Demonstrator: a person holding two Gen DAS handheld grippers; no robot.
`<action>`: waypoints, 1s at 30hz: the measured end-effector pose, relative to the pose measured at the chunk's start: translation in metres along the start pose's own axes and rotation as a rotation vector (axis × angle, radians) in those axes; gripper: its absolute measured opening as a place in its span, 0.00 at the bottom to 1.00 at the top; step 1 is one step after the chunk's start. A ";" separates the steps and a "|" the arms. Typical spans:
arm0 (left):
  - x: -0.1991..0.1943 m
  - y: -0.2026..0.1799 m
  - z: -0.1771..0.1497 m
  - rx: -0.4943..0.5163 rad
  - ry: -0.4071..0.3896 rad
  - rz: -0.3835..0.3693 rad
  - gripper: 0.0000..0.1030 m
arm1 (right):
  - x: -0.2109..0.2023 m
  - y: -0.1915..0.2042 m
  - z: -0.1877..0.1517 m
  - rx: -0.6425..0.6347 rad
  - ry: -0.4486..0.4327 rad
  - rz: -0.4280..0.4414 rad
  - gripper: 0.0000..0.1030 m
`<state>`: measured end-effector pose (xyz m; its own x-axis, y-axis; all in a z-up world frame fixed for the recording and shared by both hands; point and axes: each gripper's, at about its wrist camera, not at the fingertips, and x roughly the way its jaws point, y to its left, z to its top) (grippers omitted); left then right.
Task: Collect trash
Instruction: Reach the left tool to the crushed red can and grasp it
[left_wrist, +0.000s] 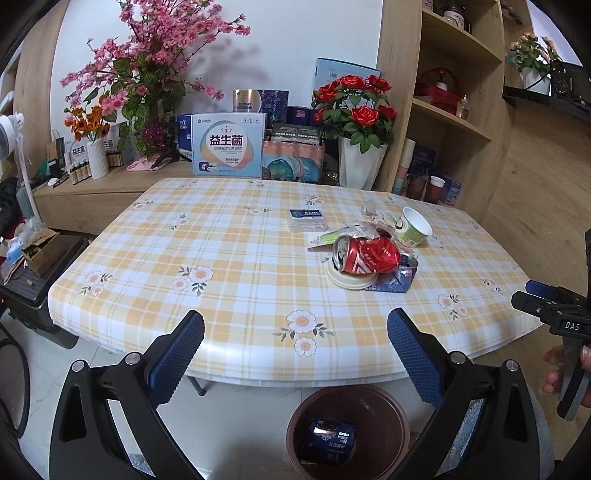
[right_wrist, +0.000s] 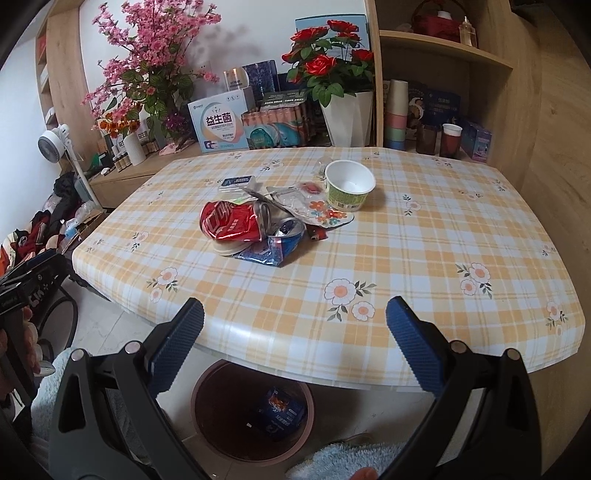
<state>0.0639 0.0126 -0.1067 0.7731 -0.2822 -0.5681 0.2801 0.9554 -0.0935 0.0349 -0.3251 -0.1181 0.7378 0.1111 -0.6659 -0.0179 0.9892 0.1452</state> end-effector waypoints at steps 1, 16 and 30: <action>0.000 -0.001 0.002 0.005 -0.006 0.001 0.94 | 0.000 -0.001 0.002 0.005 -0.002 0.003 0.95; 0.016 -0.022 0.020 0.060 -0.014 -0.003 0.94 | 0.014 -0.014 0.012 0.007 0.009 0.003 0.95; 0.068 -0.033 0.028 0.061 0.084 -0.034 0.81 | 0.052 -0.029 0.020 0.014 0.071 -0.020 0.95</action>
<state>0.1234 -0.0407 -0.1191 0.7126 -0.3034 -0.6326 0.3415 0.9376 -0.0651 0.0867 -0.3498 -0.1424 0.6879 0.0985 -0.7191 0.0060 0.9900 0.1413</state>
